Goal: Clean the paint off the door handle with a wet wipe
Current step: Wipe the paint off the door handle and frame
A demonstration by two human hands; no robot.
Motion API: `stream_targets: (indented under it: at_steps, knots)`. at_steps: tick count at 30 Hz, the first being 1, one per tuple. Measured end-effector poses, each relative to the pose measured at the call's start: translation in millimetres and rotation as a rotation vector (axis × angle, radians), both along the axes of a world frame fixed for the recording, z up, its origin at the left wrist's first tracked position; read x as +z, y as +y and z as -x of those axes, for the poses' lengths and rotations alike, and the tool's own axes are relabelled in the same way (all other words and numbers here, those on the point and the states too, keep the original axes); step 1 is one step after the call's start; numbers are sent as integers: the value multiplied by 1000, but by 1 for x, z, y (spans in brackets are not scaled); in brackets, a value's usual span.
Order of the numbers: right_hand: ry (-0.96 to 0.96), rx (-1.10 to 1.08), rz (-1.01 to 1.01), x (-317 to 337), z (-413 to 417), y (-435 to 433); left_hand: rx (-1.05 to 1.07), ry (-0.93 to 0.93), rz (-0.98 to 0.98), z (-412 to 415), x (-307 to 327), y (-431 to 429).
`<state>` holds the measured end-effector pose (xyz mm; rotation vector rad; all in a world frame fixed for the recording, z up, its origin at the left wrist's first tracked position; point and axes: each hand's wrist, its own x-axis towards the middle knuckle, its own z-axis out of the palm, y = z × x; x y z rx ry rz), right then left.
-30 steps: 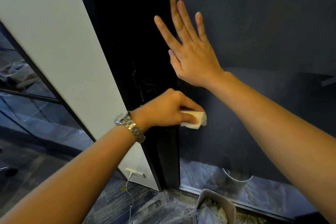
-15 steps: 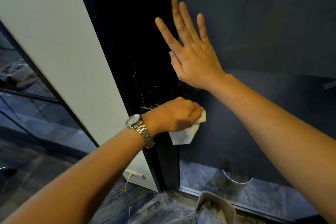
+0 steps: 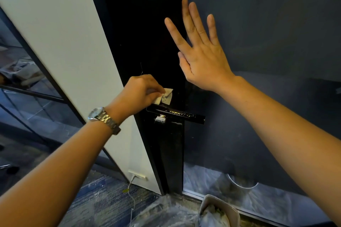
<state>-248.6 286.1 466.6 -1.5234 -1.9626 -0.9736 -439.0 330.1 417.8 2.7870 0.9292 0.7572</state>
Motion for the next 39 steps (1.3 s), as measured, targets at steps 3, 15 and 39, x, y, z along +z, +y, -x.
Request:
stream_targets:
  at_steps: [3, 15, 39]
  knots:
    - [5, 12, 4, 1, 0, 0, 143, -121, 84, -7, -5, -8]
    - [-7, 1, -11, -1, 0, 1, 182, -170, -96, -29, -12, -23]
    - [4, 4, 3, -1, -1, 0, 137, -133, -178, -18, -5, -10]
